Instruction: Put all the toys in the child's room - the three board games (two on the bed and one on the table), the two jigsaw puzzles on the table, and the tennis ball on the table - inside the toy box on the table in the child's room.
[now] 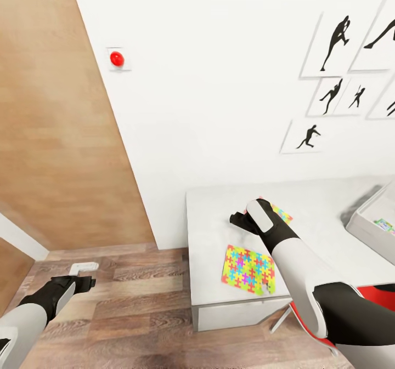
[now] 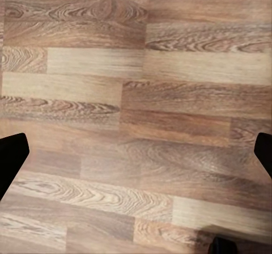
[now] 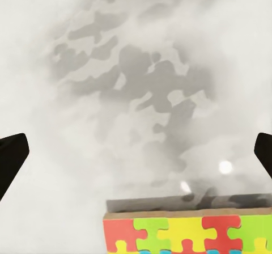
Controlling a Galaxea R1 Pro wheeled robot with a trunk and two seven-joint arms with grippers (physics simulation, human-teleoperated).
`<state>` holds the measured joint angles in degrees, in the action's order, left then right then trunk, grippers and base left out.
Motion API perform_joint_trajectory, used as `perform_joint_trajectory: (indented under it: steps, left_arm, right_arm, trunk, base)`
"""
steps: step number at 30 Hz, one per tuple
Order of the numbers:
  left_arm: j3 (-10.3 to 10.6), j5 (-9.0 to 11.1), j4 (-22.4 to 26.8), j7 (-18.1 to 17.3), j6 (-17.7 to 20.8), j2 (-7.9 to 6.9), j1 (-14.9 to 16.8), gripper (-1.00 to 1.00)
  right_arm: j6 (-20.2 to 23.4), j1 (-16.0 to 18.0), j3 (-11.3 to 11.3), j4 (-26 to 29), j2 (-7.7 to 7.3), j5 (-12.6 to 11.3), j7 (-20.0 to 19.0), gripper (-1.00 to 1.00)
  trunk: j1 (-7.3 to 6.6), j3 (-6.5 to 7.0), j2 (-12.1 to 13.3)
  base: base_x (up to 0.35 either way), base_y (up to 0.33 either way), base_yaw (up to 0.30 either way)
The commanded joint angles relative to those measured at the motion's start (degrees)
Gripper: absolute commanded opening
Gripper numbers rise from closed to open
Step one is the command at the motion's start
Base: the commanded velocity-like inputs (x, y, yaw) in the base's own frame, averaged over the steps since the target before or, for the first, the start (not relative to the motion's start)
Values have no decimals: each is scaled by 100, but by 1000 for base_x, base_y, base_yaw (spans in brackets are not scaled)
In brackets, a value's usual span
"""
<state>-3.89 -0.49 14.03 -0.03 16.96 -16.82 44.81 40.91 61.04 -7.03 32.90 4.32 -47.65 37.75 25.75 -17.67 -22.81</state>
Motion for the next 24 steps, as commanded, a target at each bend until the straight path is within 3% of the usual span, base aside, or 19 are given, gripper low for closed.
perform_joint_trajectory:
  steps: [1, 24]
  left_arm:
    - [-39, -4, 12, 1, 36, 5, 2, 100]
    - [-38, -4, 12, 2, 35, 7, 2, 100]
  right_arm:
    - [5, 5, -27, 6, -6, -60, 57, 100]
    - [1, -4, -27, 6, -10, -60, 48, 100]
  trunk:
    - [3, -20, -11]
    - [3, -229, -11]
  base:
    - [-26, 0, 0]
    - [-13, 0, 0]
